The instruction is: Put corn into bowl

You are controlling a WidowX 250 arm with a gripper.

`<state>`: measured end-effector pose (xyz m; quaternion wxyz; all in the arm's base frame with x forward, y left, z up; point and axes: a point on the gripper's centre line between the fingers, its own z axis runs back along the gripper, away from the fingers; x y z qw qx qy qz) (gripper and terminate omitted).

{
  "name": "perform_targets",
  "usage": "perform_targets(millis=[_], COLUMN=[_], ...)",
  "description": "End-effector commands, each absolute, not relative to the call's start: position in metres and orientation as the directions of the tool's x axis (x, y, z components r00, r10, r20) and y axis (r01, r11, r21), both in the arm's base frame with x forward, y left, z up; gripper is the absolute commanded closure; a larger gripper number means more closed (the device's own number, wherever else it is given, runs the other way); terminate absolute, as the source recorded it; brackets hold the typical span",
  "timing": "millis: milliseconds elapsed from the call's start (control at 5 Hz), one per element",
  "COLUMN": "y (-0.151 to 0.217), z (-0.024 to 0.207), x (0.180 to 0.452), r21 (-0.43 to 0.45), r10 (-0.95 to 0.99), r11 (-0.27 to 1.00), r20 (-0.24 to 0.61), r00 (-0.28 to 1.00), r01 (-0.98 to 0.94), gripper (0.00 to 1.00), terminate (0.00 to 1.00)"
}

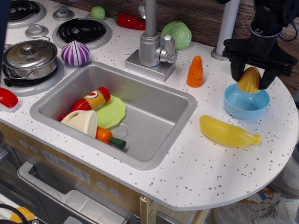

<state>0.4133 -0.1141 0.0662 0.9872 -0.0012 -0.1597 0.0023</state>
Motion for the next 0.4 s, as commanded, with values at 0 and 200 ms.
perform_targets(millis=[0,200], y=[-0.11,-0.11], z=[0.08,0.08], x=[0.4188,0.4188], r21=[-0.007,-0.007], r10=[-0.007,-0.007], r11=[1.0,1.0], r20=[0.373,0.373], r00=[0.928,0.928], r01=[0.01,0.01], gripper=[0.0,0.0], terminate=[0.0,1.0])
